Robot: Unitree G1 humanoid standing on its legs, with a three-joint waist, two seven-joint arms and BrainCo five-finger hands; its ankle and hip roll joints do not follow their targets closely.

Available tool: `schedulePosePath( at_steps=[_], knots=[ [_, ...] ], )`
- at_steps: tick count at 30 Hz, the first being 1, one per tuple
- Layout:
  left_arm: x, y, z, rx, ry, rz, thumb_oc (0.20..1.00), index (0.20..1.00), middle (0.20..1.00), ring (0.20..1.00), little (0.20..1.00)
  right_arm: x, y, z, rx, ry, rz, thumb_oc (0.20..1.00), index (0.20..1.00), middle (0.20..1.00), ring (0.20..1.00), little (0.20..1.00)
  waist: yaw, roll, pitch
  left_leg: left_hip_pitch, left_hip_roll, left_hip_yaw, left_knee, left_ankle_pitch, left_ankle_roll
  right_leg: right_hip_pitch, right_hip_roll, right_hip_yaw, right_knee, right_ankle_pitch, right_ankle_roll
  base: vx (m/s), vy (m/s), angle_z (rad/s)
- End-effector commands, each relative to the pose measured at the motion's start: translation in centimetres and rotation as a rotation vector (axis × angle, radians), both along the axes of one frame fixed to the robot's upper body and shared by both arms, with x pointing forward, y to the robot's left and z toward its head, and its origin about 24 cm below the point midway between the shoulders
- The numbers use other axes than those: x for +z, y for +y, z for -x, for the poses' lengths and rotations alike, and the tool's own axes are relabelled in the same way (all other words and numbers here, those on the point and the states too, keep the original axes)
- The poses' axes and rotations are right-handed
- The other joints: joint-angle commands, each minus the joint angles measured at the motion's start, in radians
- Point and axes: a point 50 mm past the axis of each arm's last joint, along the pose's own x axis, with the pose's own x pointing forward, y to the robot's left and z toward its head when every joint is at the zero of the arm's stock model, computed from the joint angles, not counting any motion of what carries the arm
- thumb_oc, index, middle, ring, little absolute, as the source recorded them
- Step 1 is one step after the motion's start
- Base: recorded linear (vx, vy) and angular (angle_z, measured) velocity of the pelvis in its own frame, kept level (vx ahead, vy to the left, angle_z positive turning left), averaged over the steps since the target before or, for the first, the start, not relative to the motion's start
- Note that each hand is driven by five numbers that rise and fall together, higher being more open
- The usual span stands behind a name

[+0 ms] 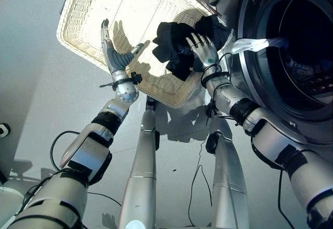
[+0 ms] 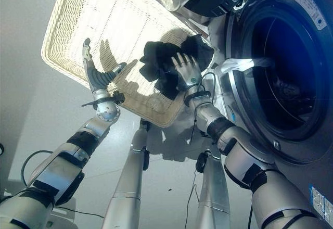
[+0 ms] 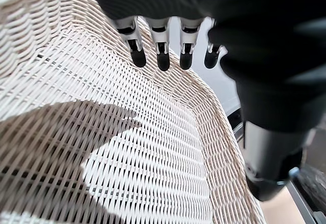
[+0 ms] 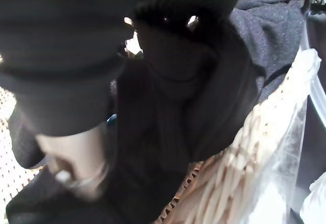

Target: Put the clothes into the washing machine.

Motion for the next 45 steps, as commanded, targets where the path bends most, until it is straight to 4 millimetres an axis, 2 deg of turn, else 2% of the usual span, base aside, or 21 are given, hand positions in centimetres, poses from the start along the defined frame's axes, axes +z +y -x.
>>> schedulePosePath(
  at_steps=[1, 8, 14, 15, 20, 21, 22, 23, 25, 26, 27, 28, 29, 31, 34, 39, 42, 43, 45],
  knots=[
    [1.2, -1.0, 0.2, -0.044, -0.076, 0.087, 1.0, 1.0, 1.0, 1.0, 1.0, -0.2, -4.7, -0.8, -0.194, 0.051, 0.0, 0.2, 0.2, 0.2, 0.2, 0.2, -0.023, 0.106, -0.016, -0.018, -0.01, -0.007, -0.017, 0.042, 0.073, 0.0, -0.014, -0.025, 0.019, 0.024, 0.081, 0.0, 0.0, 0.0],
    [1.1, -1.4, 0.2, -0.057, -0.07, 0.089, 1.0, 1.0, 1.0, 1.0, 1.0, 0.0, -4.1, -0.6, -0.126, 0.055, -0.139, 0.2, 0.2, 0.2, 0.2, 0.2, -0.025, 0.104, -0.016, -0.022, -0.009, -0.01, -0.014, 0.042, 0.073, -0.005, -0.013, -0.023, 0.024, 0.024, 0.08, 0.0, -0.002, 0.01],
    [0.4, -1.3, 0.4, -0.058, -0.062, 0.097, 1.0, 1.0, 1.0, 1.0, 1.0, -0.1, -3.0, -0.1, 0.005, 0.089, -0.435, 0.2, 0.2, 0.2, 0.2, 0.2, -0.034, 0.101, -0.016, -0.023, -0.006, -0.005, -0.011, 0.042, 0.071, -0.011, -0.008, -0.015, 0.03, 0.02, 0.077, 0.0, 0.0, 0.0],
    [0.4, -1.3, 0.4, -0.058, -0.062, 0.097, 1.0, 1.0, 1.0, 1.0, 1.0, -0.1, -3.0, -0.1, 0.005, 0.089, -0.435, 0.2, 0.2, 0.2, 0.2, 0.2, -0.034, 0.101, -0.016, -0.023, -0.006, -0.005, -0.011, 0.042, 0.071, -0.011, -0.008, -0.015, 0.03, 0.02, 0.077, 0.0, 0.0, 0.0],
    [0.2, -1.0, 0.5, -0.042, -0.062, 0.11, 1.0, 1.0, 1.0, 1.0, 1.0, 0.1, -2.2, 0.5, 0.136, 0.109, -0.71, 0.2, 0.2, 0.2, 0.2, 0.2, -0.046, 0.098, -0.016, -0.027, -0.002, 0.0, -0.004, 0.041, 0.067, -0.021, -0.003, -0.006, 0.044, 0.014, 0.072, 0.01, 0.019, 0.0],
    [0.2, -1.0, 0.5, -0.042, -0.062, 0.11, 1.0, 1.0, 1.0, 1.0, 1.0, 0.1, -2.2, 0.5, 0.141, 0.113, -0.718, 0.2, 0.2, 0.2, 0.2, 0.2, -0.046, 0.098, -0.016, -0.027, -0.002, 0.0, -0.004, 0.04, 0.067, -0.021, -0.003, -0.006, 0.045, 0.013, 0.072, 0.0, 0.0, 0.0],
    [0.2, -0.8, 0.6, -0.038, -0.061, 0.112, 1.0, 1.0, 1.0, 1.0, 1.0, 0.2, -1.8, 0.8, 0.216, 0.137, -0.821, 0.2, 0.2, 0.2, 0.2, 0.2, -0.049, 0.097, -0.016, -0.026, -0.001, 0.002, -0.004, 0.04, 0.067, -0.022, -0.002, -0.004, 0.046, 0.012, 0.071, 0.01, 0.048, -0.01],
    [0.1, -0.4, 0.6, -0.027, -0.061, 0.118, 1.0, 1.0, 1.0, 1.0, 1.0, 0.5, -1.4, 1.4, 0.342, 0.161, -1.019, 0.2, 0.2, 0.2, 0.2, 0.2, -0.055, 0.092, -0.016, -0.024, 0.003, 0.003, -0.006, 0.04, 0.063, -0.023, 0.001, 0.0, 0.049, 0.008, 0.07, 0.01, 0.057, -0.01],
    [-0.1, 0.1, 0.7, -0.016, -0.059, 0.122, 1.0, 1.0, 1.0, 1.0, 1.0, 0.7, -1.5, 1.9, 0.447, 0.172, -1.197, 0.2, 0.2, 0.2, 0.2, 0.2, -0.062, 0.087, -0.016, -0.021, 0.007, 0.008, -0.005, 0.04, 0.06, -0.022, 0.003, 0.003, 0.052, 0.006, 0.069, 0.0, 0.053, -0.01],
    [-0.4, 0.6, 0.8, -0.001, -0.055, 0.128, 1.0, 1.0, 1.0, 1.0, 1.0, 0.7, -1.9, 2.3, 0.541, 0.172, -1.357, 0.2, 0.2, 0.2, 0.2, 0.2, -0.07, 0.081, -0.016, -0.017, 0.011, 0.012, -0.004, 0.039, 0.058, -0.02, 0.006, 0.006, 0.056, 0.003, 0.069, 0.0, 0.039, -0.04],
    [-0.4, 0.6, 0.8, 0.0, -0.055, 0.128, 1.0, 1.0, 1.0, 1.0, 1.0, 0.7, -2.0, 2.4, 0.552, 0.169, -1.377, 0.2, 0.2, 0.2, 0.2, 0.2, -0.07, 0.08, -0.016, -0.016, 0.012, 0.013, -0.004, 0.039, 0.058, -0.02, 0.007, 0.007, 0.057, 0.003, 0.069, 0.01, 0.061, -0.09],
    [-0.8, 1.0, 1.0, 0.017, -0.053, 0.136, 1.0, 1.0, 1.0, 1.0, 1.0, 0.9, -2.7, 2.9, 0.667, 0.151, -1.55, 0.2, 0.2, 0.2, 0.2, 0.2, -0.081, 0.074, -0.016, -0.014, 0.014, 0.016, -0.001, 0.036, 0.057, -0.019, 0.01, 0.01, 0.06, 0.0, 0.069, 0.0, 0.036, -0.09],
    [-0.8, 1.0, 1.0, 0.017, -0.053, 0.135, 1.0, 1.0, 1.0, 1.0, 1.0, 0.9, -2.8, 2.9, 0.667, 0.152, -1.551, 0.2, 0.2, 0.2, 0.2, 0.2, -0.08, 0.073, -0.016, -0.013, 0.015, 0.017, -0.001, 0.036, 0.057, -0.019, 0.011, 0.011, 0.06, 0.0, 0.069, 0.0, 0.07, -0.1],
    [-1.0, 1.6, 1.1, 0.042, -0.053, 0.145, 1.0, 1.0, 1.0, 1.0, 1.0, 1.5, -4.6, 3.5, 0.837, 0.11, -1.756, 0.2, 0.2, 0.2, 0.2, 0.2, -0.096, 0.063, -0.016, -0.011, 0.021, 0.024, -0.001, 0.034, 0.055, -0.02, 0.015, 0.015, 0.061, 0.001, 0.072, 0.0, 0.052, -0.07],
    [-0.9, 2.2, 1.2, 0.057, -0.057, 0.151, 1.0, 1.0, 1.0, 1.0, 1.0, 1.9, -6.2, 4.0, 0.945, 0.063, -1.857, 0.2, 0.2, 0.2, 0.2, 0.2, -0.105, 0.055, -0.016, -0.011, 0.025, 0.027, -0.001, 0.032, 0.053, -0.019, 0.015, 0.018, 0.056, 0.002, 0.075, 0.0, 0.021, -0.08],
    [-1.0, 3.9, 1.5, 0.08, -0.053, 0.153, 1.0, 1.0, 1.0, 1.0, 1.0, 1.8, -10.3, 3.9, 1.142, -0.038, -2.097, 0.2, 0.2, 0.2, 0.2, 0.2, -0.113, 0.043, -0.016, -0.003, 0.033, 0.028, -0.004, 0.021, 0.05, -0.012, 0.016, 0.02, 0.051, 0.003, 0.082, 0.0, 0.003, -0.13],
    [-0.9, 4.5, 1.5, 0.085, -0.053, 0.152, 1.0, 1.0, 1.0, 1.0, 1.0, 1.5, -11.7, 3.6, 1.196, -0.071, -2.18, 0.2, 0.2, 0.2, 0.2, 0.2, -0.112, 0.041, -0.016, -0.001, 0.035, 0.027, -0.003, 0.018, 0.048, -0.008, 0.015, 0.017, 0.049, 0.003, 0.083, 0.0, -0.005, -0.11],
    [-0.8, 5.1, 1.5, 0.088, -0.053, 0.149, 1.0, 1.0, 1.0, 1.0, 1.0, 1.0, -13.3, 3.4, 1.222, -0.126, -2.252, 0.2, 0.2, 0.2, 0.2, 0.2, -0.111, 0.04, -0.016, 0.0, 0.037, 0.026, -0.004, 0.016, 0.046, -0.003, 0.013, 0.013, 0.043, 0.005, 0.086, -0.01, -0.013, -0.04],
    [-0.6, 5.5, 1.5, 0.092, -0.055, 0.147, 1.0, 1.0, 1.0, 1.0, 1.0, 0.6, -14.6, 3.3, 1.213, -0.183, -2.304, 0.2, 0.2, 0.2, 0.2, 0.2, -0.11, 0.038, -0.016, 0.003, 0.038, 0.026, -0.008, 0.014, 0.044, 0.003, 0.012, 0.01, 0.036, 0.006, 0.088, -0.01, -0.014, -0.04]
  ],
)
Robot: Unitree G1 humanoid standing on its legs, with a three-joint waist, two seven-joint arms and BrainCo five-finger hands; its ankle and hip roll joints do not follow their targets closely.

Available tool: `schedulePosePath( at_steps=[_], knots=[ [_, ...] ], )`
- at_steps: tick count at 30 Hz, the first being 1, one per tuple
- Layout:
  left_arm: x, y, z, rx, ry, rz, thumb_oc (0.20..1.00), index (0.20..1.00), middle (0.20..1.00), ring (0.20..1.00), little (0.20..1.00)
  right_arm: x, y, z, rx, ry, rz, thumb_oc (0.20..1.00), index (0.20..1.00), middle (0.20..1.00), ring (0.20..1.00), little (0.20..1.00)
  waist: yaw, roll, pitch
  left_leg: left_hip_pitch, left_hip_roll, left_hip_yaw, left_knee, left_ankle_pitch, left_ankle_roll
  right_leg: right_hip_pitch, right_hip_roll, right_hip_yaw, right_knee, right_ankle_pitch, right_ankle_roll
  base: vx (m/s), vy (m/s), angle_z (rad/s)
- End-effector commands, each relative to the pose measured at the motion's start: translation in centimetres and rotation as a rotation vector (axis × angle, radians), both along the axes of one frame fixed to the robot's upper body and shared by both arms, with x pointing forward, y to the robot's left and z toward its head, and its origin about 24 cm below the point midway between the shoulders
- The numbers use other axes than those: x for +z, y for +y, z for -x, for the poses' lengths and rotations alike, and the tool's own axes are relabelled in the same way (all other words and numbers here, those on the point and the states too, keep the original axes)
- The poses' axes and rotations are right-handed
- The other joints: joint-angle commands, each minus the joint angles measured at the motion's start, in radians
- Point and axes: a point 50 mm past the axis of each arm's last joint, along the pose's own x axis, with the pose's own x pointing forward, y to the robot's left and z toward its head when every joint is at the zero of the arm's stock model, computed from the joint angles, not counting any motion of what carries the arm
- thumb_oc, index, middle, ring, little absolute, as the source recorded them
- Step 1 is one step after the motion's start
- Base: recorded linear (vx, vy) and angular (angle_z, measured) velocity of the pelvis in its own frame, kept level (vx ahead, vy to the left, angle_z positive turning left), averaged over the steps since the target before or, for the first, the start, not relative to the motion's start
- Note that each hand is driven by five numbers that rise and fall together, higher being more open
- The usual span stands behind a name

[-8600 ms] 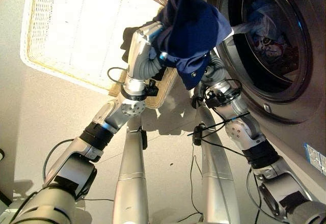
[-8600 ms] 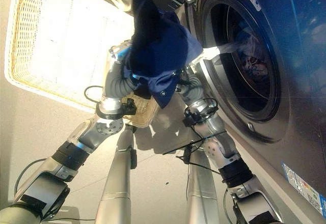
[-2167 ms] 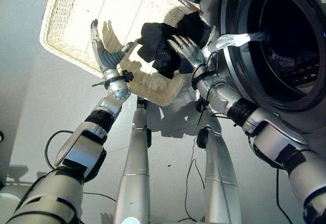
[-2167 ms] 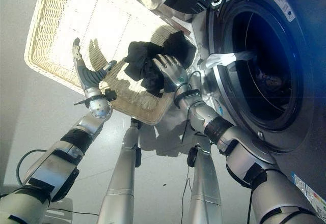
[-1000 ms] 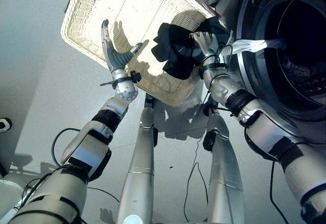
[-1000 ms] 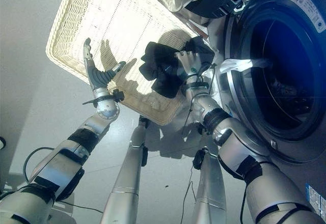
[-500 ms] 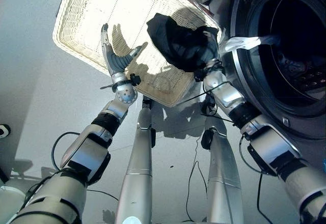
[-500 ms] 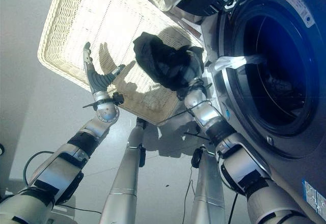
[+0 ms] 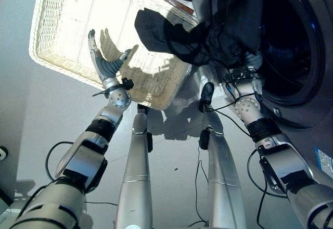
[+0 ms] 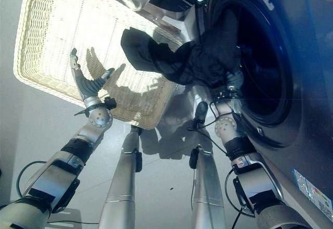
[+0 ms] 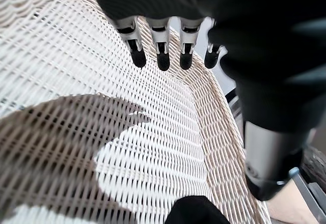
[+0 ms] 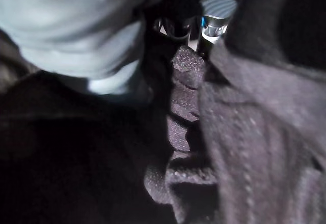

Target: Put the clothes into the washing machine.

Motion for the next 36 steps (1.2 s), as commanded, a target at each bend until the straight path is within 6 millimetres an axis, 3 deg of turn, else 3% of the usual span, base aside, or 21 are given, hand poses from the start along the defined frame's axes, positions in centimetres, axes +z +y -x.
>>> schedulePosePath(
  at_steps=[1, 3, 6, 8, 10, 12, 14, 17, 18, 19, 20, 23, 26, 32, 33, 34, 35, 36],
  knots=[
    [1.4, 2.2, 0.7, 0.022, -0.091, 0.057, 1.0, 1.0, 1.0, 1.0, 1.0, 1.3, -4.4, 1.1, -0.08, -0.131, -0.141, 0.2, 0.2, 0.2, 0.2, 0.2, -0.006, 0.04, -0.017, 0.004, -0.002, -0.016, -0.046, 0.046, 0.055, 0.023, -0.038, -0.039, 0.043, -0.002, 0.099, -0.01, -0.014, -0.03],
    [1.5, 2.7, 0.7, 0.026, -0.091, 0.058, 1.0, 1.0, 1.0, 1.0, 1.0, 0.2, -6.0, 0.9, -0.126, -0.045, -0.186, 0.2, 0.2, 0.2, 0.2, 0.2, -0.005, 0.04, -0.017, 0.004, -0.002, -0.016, -0.046, 0.044, 0.053, 0.027, -0.039, -0.041, 0.038, -0.001, 0.101, 0.0, -0.013, -0.03],
    [1.6, 2.9, 0.6, 0.024, -0.09, 0.058, 1.0, 1.0, 1.0, 1.0, 1.0, -0.4, -6.9, 0.7, -0.153, 0.017, -0.198, 0.2, 0.2, 0.2, 0.2, 0.2, -0.002, 0.041, -0.017, 0.006, -0.001, -0.017, -0.046, 0.043, 0.052, 0.031, -0.04, -0.044, 0.034, 0.0, 0.101, 0.0, -0.004, -0.04],
    [1.7, 2.9, 0.4, 0.018, -0.086, 0.058, 1.0, 1.0, 1.0, 1.0, 1.0, -1.6, -8.9, 0.5, -0.224, 0.19, -0.208, 0.2, 0.2, 0.2, 0.2, 0.2, 0.006, 0.047, -0.017, 0.008, 0.001, -0.019, -0.046, 0.042, 0.052, 0.035, -0.043, -0.047, 0.03, 0.001, 0.099, 0.0, 0.002, -0.02],
    [1.8, 2.8, 0.3, 0.013, -0.084, 0.052, 1.0, 1.0, 1.0, 1.0, 1.0, -1.4, -10.3, 0.7, -0.306, 0.272, -0.215, 0.2, 0.2, 0.2, 0.2, 0.2, 0.012, 0.053, -0.017, 0.007, 0.001, -0.022, -0.043, 0.04, 0.051, 0.035, -0.044, -0.047, 0.03, 0.0, 0.097, 0.0, 0.0, 0.0],
    [1.8, 2.7, 0.3, 0.01, -0.081, 0.048, 1.0, 1.0, 1.0, 1.0, 1.0, -0.3, -11.6, 1.1, -0.384, 0.304, -0.229, 0.2, 0.2, 0.2, 0.2, 0.2, 0.016, 0.056, -0.017, 0.004, 0.001, -0.025, -0.035, 0.036, 0.05, 0.036, -0.043, -0.048, 0.031, 0.001, 0.097, 0.0, 0.0, 0.0],
    [1.5, 3.0, 0.6, 0.011, -0.08, 0.026, 1.0, 1.0, 1.0, 1.0, 1.0, 2.9, -14.1, 2.5, -0.56, 0.272, -0.248, 0.2, 0.2, 0.2, 0.2, 0.2, 0.024, 0.055, -0.017, 0.002, 0.002, -0.034, -0.029, 0.028, 0.05, 0.04, -0.04, -0.052, 0.031, 0.001, 0.1, 0.0, -0.088, -0.03],
    [1.3, 3.4, 1.0, 0.017, -0.084, 0.004, 1.0, 1.0, 1.0, 1.0, 1.0, 6.0, -15.5, 4.1, -0.707, 0.176, -0.255, 0.2, 0.2, 0.2, 0.2, 0.2, 0.029, 0.046, -0.017, -0.001, 0.006, -0.041, -0.032, 0.025, 0.05, 0.047, -0.038, -0.061, 0.022, 0.002, 0.103, 0.0, -0.074, -0.03],
    [1.3, 3.4, 1.0, 0.018, -0.084, 0.005, 1.0, 1.0, 1.0, 1.0, 1.0, 6.1, -15.3, 4.0, -0.711, 0.178, -0.254, 0.2, 0.2, 0.2, 0.2, 0.2, 0.028, 0.047, -0.017, -0.001, 0.006, -0.041, -0.032, 0.024, 0.05, 0.047, -0.037, -0.061, 0.021, 0.003, 0.103, -0.01, -0.096, 0.03],
    [1.2, 4.4, 1.6, 0.032, -0.088, -0.011, 1.0, 1.0, 1.0, 1.0, 1.0, 9.4, -16.2, 6.1, -0.845, 0.053, -0.264, 0.2, 0.2, 0.2, 0.2, 0.2, 0.03, 0.031, -0.017, 0.002, 0.013, -0.045, -0.041, 0.023, 0.049, 0.059, -0.034, -0.073, 0.009, 0.003, 0.106, -0.01, -0.085, 0.06],
    [1.3, 5.3, 2.0, 0.043, -0.085, -0.019, 1.0, 1.0, 1.0, 1.0, 1.0, 11.2, -16.5, 7.4, -0.923, -0.015, -0.27, 0.2, 0.2, 0.2, 0.2, 0.2, 0.028, 0.019, -0.017, 0.008, 0.017, -0.047, -0.045, 0.021, 0.048, 0.068, -0.03, -0.078, 0.003, 0.004, 0.107, -0.02, -0.101, 0.04],
    [1.8, 7.3, 2.7, 0.079, -0.072, -0.026, 1.0, 1.0, 1.0, 1.0, 1.0, 14.5, -17.1, 10.9, -1.1, -0.144, -0.304, 0.2, 0.2, 0.2, 0.2, 0.2, 0.01, -0.015, -0.017, 0.025, 0.028, -0.048, -0.041, 0.014, 0.051, 0.094, -0.015, -0.082, -0.001, -0.001, 0.104, 0.0, -0.02, -0.01],
    [2.6, 8.7, 2.9, 0.101, -0.057, -0.035, 1.0, 1.0, 1.0, 1.0, 1.0, 15.7, -18.3, 13.4, -1.231, -0.161, -0.34, 0.2, 0.2, 0.2, 0.2, 0.2, -0.003, -0.041, -0.017, 0.039, 0.032, -0.052, -0.028, 0.002, 0.059, 0.115, -0.008, -0.079, 0.002, -0.009, 0.101, 0.02, -0.007, -0.12],
    [3.6, 9.4, 2.8, 0.099, -0.051, -0.05, 1.0, 1.0, 1.0, 1.0, 1.0, 16.0, -19.7, 14.1, -1.288, -0.085, -0.329, 0.2, 0.2, 0.2, 0.2, 0.2, -0.001, -0.053, -0.017, 0.036, 0.021, -0.062, -0.019, 0.005, 0.073, 0.119, -0.013, -0.08, -0.006, 0.001, 0.1, 0.01, -0.002, -0.05],
    [3.6, 9.5, 2.7, 0.095, -0.044, -0.053, 1.0, 1.0, 1.0, 1.0, 1.0, 15.7, -19.9, 13.8, -1.294, -0.049, -0.294, 0.228, 0.228, 0.228, 0.228, 0.228, 0.003, -0.049, -0.017, 0.043, 0.02, -0.064, -0.017, -0.003, 0.073, 0.126, -0.013, -0.079, -0.005, -0.005, 0.102, 0.0, -0.005, 0.05],
    [3.8, 9.4, 2.7, 0.093, -0.048, -0.053, 1.0, 1.0, 1.0, 1.0, 1.0, 15.6, -19.9, 13.5, -1.293, -0.032, -0.267, 0.373, 0.373, 0.373, 0.373, 0.373, 0.003, -0.048, -0.017, 0.032, 0.015, -0.065, -0.019, 0.006, 0.075, 0.117, -0.015, -0.079, -0.009, 0.004, 0.1, 0.01, -0.003, 0.07],
    [3.8, 9.4, 2.7, 0.092, -0.047, -0.05, 1.0, 1.0, 1.0, 1.0, 1.0, 15.6, -19.8, 13.3, -1.294, -0.015, -0.254, 0.404, 0.404, 0.404, 0.404, 0.404, 0.004, -0.046, -0.017, 0.031, 0.012, -0.067, -0.018, 0.006, 0.075, 0.116, -0.016, -0.08, -0.011, 0.006, 0.1, 0.01, 0.003, 0.06],
    [3.6, 9.3, 2.6, 0.088, -0.044, -0.047, 1.0, 1.0, 1.0, 1.0, 1.0, 15.0, -19.5, 12.6, -1.291, 0.029, -0.217, 0.551, 0.551, 0.551, 0.551, 0.551, 0.007, -0.041, -0.017, 0.028, 0.006, -0.069, -0.019, 0.004, 0.079, 0.113, -0.018, -0.079, -0.013, 0.006, 0.099, 0.04, -0.005, 0.04]
  ],
)
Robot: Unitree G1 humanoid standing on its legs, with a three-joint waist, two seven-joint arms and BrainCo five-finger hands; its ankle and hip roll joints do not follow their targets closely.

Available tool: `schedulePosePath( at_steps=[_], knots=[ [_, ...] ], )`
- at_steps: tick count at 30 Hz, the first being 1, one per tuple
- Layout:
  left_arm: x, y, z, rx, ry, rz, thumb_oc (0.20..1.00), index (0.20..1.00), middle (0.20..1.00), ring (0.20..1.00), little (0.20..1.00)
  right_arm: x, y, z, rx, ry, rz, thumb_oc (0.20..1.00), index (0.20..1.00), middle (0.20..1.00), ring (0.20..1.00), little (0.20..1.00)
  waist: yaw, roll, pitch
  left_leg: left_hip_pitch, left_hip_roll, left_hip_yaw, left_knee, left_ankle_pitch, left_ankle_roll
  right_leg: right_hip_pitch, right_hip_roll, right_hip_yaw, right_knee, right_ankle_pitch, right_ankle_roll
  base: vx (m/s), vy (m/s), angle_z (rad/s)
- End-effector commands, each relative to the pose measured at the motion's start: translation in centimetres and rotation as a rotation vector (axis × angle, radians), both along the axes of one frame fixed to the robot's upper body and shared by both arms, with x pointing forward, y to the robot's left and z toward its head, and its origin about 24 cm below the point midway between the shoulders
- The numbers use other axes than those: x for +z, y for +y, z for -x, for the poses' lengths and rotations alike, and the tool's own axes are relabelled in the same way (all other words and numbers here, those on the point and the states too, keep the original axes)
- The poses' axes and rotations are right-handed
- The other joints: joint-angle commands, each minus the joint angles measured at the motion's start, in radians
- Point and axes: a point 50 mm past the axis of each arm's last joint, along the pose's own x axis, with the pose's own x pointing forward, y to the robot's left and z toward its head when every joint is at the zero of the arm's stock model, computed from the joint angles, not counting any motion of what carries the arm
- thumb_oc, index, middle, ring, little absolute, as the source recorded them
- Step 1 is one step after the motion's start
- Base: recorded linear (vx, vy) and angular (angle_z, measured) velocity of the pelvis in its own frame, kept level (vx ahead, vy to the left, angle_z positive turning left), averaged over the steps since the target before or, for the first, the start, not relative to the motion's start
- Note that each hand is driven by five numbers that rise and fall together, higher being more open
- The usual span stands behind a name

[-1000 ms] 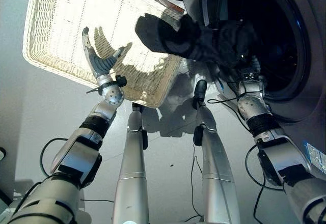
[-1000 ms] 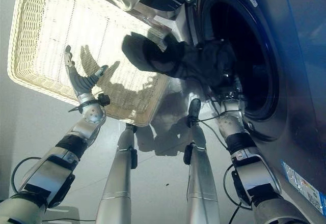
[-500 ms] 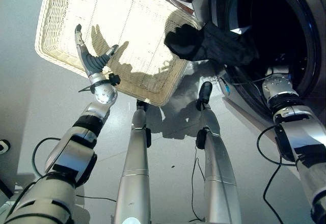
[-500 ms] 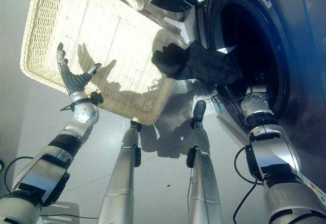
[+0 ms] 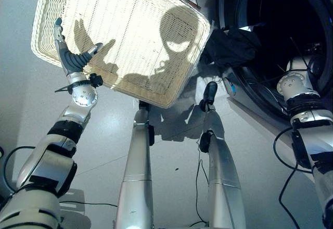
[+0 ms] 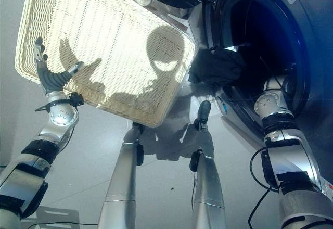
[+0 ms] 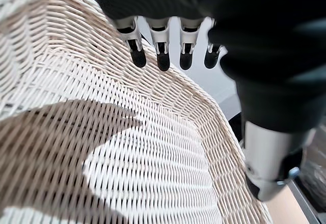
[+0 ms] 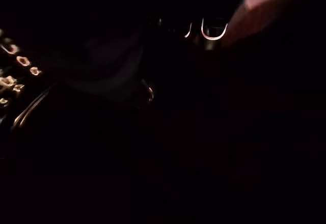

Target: Put the clothes into the washing machine.

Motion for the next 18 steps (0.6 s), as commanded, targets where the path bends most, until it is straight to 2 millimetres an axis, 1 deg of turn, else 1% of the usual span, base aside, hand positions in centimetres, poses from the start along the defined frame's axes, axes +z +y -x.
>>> schedulePosePath(
  at_steps=[1, 2, 3, 4, 5, 7, 8, 9, 10, 11, 14, 15, 18],
  knots=[
    [0.4, 1.9, 0.8, 0.055, -0.038, 0.045, 1.0, 1.0, 1.0, 1.0, 1.0, 8.7, -7.2, 7.7, -0.315, -0.081, 0.276, 0.925, 0.925, 0.925, 0.925, 0.925, -0.021, -0.023, -0.026, 0.153, 0.007, -0.066, -0.244, 0.091, 0.034, 0.052, -0.017, -0.056, 0.15, -0.125, 0.076, 0.04, -0.022, 0.01],
    [0.4, 1.7, 0.7, 0.05, -0.036, 0.041, 1.0, 1.0, 1.0, 1.0, 1.0, 8.4, -7.1, 7.2, -0.32, -0.006, 0.32, 1.0, 1.0, 1.0, 1.0, 1.0, -0.018, -0.022, -0.026, 0.153, 0.004, -0.066, -0.244, 0.091, 0.035, 0.051, -0.017, -0.057, 0.151, -0.124, 0.077, 0.03, -0.034, 0.01],
    [0.5, 1.4, 0.6, 0.044, -0.037, 0.039, 1.0, 1.0, 1.0, 1.0, 1.0, 8.1, -6.5, 6.3, -0.32, 0.11, 0.373, 1.0, 1.0, 1.0, 1.0, 1.0, -0.013, -0.02, -0.026, 0.15, -0.001, -0.069, -0.242, 0.09, 0.037, 0.049, -0.019, -0.06, 0.149, -0.121, 0.077, 0.0, 0.0, 0.0],
    [0.5, 1.2, 0.5, 0.041, -0.038, 0.04, 1.0, 1.0, 1.0, 1.0, 1.0, 8.0, -6.2, 5.9, -0.324, 0.159, 0.384, 1.0, 1.0, 1.0, 1.0, 1.0, -0.011, -0.019, -0.026, 0.147, -0.002, -0.07, -0.24, 0.09, 0.039, 0.048, -0.02, -0.061, 0.147, -0.12, 0.077, 0.0, 0.0, 0.0],
    [0.6, 0.8, 0.3, 0.033, -0.04, 0.034, 1.0, 1.0, 1.0, 1.0, 1.0, 7.6, -6.0, 5.3, -0.336, 0.281, 0.428, 1.0, 1.0, 1.0, 1.0, 1.0, -0.006, -0.019, -0.026, 0.142, -0.004, -0.071, -0.24, 0.092, 0.04, 0.046, -0.022, -0.064, 0.147, -0.119, 0.078, 0.0, -0.037, 0.02],
    [1.1, 0.3, 0.1, 0.02, -0.046, 0.027, 1.0, 1.0, 1.0, 1.0, 1.0, 7.7, -5.3, 4.5, -0.39, 0.447, 0.506, 1.0, 1.0, 1.0, 1.0, 1.0, 0.001, -0.015, -0.026, 0.131, -0.007, -0.075, -0.236, 0.094, 0.042, 0.041, -0.024, -0.068, 0.144, -0.115, 0.079, -0.01, -0.039, 0.0],
    [1.1, 0.3, 0.1, 0.02, -0.046, 0.027, 1.0, 1.0, 1.0, 1.0, 1.0, 7.7, -5.3, 4.5, -0.39, 0.447, 0.506, 1.0, 1.0, 1.0, 1.0, 1.0, 0.001, -0.015, -0.026, 0.131, -0.007, -0.075, -0.236, 0.094, 0.042, 0.041, -0.024, -0.068, 0.144, -0.115, 0.079, 0.0, 0.0, 0.0],
    [1.2, 0.0, 0.0, 0.014, -0.046, 0.023, 1.0, 1.0, 1.0, 1.0, 1.0, 7.6, -5.3, 4.3, -0.402, 0.515, 0.53, 1.0, 1.0, 1.0, 1.0, 1.0, 0.003, -0.014, -0.026, 0.128, -0.007, -0.076, -0.234, 0.095, 0.042, 0.039, -0.025, -0.07, 0.146, -0.115, 0.08, -0.01, -0.03, 0.03],
    [1.5, -0.2, -0.2, 0.008, -0.051, 0.017, 1.0, 1.0, 1.0, 1.0, 1.0, 7.7, -5.1, 3.9, -0.433, 0.621, 0.589, 1.0, 1.0, 1.0, 1.0, 1.0, 0.005, -0.01, -0.026, 0.123, -0.008, -0.076, -0.232, 0.094, 0.043, 0.035, -0.026, -0.073, 0.147, -0.115, 0.082, -0.01, -0.044, 0.06],
    [1.7, -0.8, -0.4, -0.005, -0.059, 0.013, 1.0, 1.0, 1.0, 1.0, 1.0, 8.2, -4.3, 3.3, -0.461, 0.685, 0.631, 1.0, 1.0, 1.0, 1.0, 1.0, 0.009, -0.004, -0.026, 0.116, -0.014, -0.077, -0.234, 0.093, 0.048, 0.03, -0.027, -0.077, 0.145, -0.115, 0.082, -0.01, -0.034, 0.09],
    [1.9, -1.2, -0.5, -0.017, -0.067, 0.013, 1.0, 1.0, 1.0, 1.0, 1.0, 8.8, -2.7, 2.6, -0.539, 0.784, 0.77, 1.0, 1.0, 1.0, 1.0, 1.0, 0.013, 0.001, -0.026, 0.11, -0.019, -0.077, -0.234, 0.092, 0.049, 0.023, -0.028, -0.081, 0.146, -0.115, 0.084, -0.01, -0.001, 0.07],
    [1.9, -1.5, -0.5, -0.023, -0.071, 0.015, 1.0, 1.0, 1.0, 1.0, 1.0, 9.2, -1.9, 2.2, -0.573, 0.817, 0.837, 1.0, 1.0, 1.0, 1.0, 1.0, 0.015, 0.005, -0.026, 0.107, -0.022, -0.079, -0.236, 0.092, 0.052, 0.02, -0.03, -0.083, 0.146, -0.115, 0.085, -0.01, -0.001, 0.05],
    [1.9, -2.0, -0.6, -0.034, -0.079, 0.012, 1.0, 1.0, 1.0, 1.0, 1.0, 9.5, -0.6, 1.6, -0.589, 0.825, 0.925, 1.0, 1.0, 1.0, 1.0, 1.0, 0.019, 0.011, -0.026, 0.099, -0.025, -0.077, -0.233, 0.089, 0.054, 0.011, -0.034, -0.086, 0.151, -0.119, 0.087, 0.0, -0.002, 0.01]
  ],
)
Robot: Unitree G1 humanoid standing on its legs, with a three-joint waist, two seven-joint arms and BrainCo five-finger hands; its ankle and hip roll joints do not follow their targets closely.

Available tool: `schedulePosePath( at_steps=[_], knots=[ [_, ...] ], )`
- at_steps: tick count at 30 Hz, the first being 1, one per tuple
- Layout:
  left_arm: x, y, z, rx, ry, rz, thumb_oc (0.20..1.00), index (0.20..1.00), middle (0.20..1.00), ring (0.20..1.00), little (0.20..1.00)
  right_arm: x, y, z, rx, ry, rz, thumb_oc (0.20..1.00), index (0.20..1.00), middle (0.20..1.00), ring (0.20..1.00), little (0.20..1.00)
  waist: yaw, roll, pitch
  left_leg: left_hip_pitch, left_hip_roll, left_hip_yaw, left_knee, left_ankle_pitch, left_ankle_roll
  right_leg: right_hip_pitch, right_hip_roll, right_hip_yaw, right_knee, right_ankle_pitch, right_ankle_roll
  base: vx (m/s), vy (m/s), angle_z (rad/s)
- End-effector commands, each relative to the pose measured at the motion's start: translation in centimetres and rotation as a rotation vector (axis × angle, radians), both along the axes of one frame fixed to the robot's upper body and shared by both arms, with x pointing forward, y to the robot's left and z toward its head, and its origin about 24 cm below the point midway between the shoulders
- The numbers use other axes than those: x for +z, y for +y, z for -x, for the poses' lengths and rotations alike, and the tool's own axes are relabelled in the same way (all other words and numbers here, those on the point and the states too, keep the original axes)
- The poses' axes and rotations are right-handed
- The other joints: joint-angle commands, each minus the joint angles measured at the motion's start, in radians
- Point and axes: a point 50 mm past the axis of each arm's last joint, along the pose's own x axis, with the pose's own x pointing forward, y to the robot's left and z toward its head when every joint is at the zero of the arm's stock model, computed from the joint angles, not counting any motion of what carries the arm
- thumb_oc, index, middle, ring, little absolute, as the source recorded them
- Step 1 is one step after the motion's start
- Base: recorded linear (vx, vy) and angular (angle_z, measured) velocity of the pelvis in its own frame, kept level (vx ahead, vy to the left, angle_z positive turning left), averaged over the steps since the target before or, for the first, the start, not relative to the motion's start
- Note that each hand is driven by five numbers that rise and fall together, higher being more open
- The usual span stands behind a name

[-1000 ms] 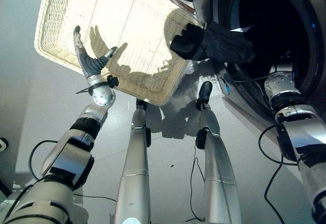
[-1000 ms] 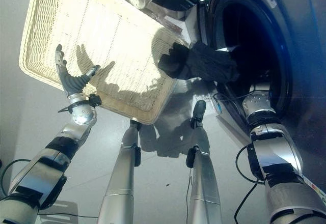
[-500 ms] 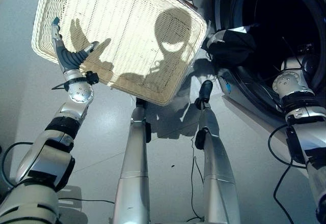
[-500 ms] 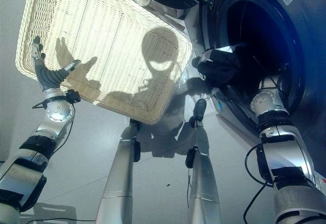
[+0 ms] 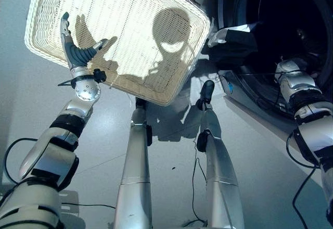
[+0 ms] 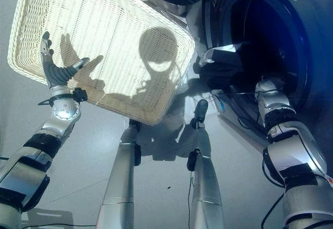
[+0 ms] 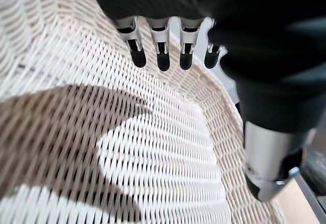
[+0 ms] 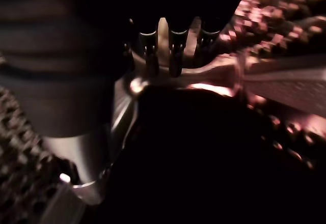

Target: Put the clothes into the washing machine.

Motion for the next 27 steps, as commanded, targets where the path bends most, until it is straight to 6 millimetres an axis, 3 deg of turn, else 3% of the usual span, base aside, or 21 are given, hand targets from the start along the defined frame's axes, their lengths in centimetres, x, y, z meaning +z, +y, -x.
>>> schedulePosePath(
  at_steps=[1, 7, 13, 18, 27],
  knots=[
    [1.0, -0.3, 0.2, 0.001, -0.075, 0.04, 1.0, 1.0, 1.0, 1.0, 1.0, 8.9, -3.1, 3.9, -0.185, -0.175, 0.24, 1.0, 1.0, 1.0, 1.0, 1.0, 0.052, 0.016, -0.026, 0.123, -0.004, -0.05, -0.205, 0.071, 0.05, 0.009, -0.024, -0.055, 0.189, -0.117, 0.079, 0.0, 0.0, 0.0],
    [1.2, -1.1, 0.0, -0.019, -0.091, 0.042, 1.0, 1.0, 1.0, 1.0, 1.0, 7.5, -0.8, 2.4, -0.166, -0.058, 0.478, 1.0, 1.0, 1.0, 1.0, 1.0, 0.054, 0.031, -0.026, 0.115, -0.011, -0.044, -0.205, 0.07, 0.052, -0.006, -0.031, -0.054, 0.197, -0.125, 0.079, 0.0, 0.005, 0.0],
    [1.1, -2.0, -0.2, -0.033, -0.108, 0.04, 1.0, 1.0, 1.0, 1.0, 1.0, 4.9, 0.3, 1.2, -0.109, 0.01, 0.566, 1.0, 1.0, 1.0, 1.0, 1.0, 0.055, 0.045, -0.026, 0.107, -0.018, -0.041, -0.204, 0.066, 0.052, -0.021, -0.039, -0.051, 0.2, -0.125, 0.082, 0.0, -0.001, 0.02],
    [1.0, -2.4, -0.3, -0.033, -0.115, 0.046, 1.0, 1.0, 1.0, 1.0, 1.0, 3.9, 1.0, 0.9, -0.077, 0.031, 0.617, 1.0, 1.0, 1.0, 1.0, 1.0, 0.051, 0.05, -0.026, 0.106, -0.021, -0.038, -0.207, 0.067, 0.052, -0.026, -0.04, -0.048, 0.199, -0.124, 0.082, 0.0, 0.009, 0.05],
    [1.0, -3.6, -0.5, -0.032, -0.134, 0.057, 1.0, 1.0, 1.0, 1.0, 1.0, 1.1, 4.9, -0.7, 0.094, 0.17, 0.839, 1.0, 1.0, 1.0, 1.0, 1.0, 0.042, 0.058, -0.026, 0.099, -0.023, -0.031, -0.214, 0.073, 0.046, -0.049, -0.042, -0.041, 0.212, -0.127, 0.081, 0.0, 0.0, 0.0]
  ],
)
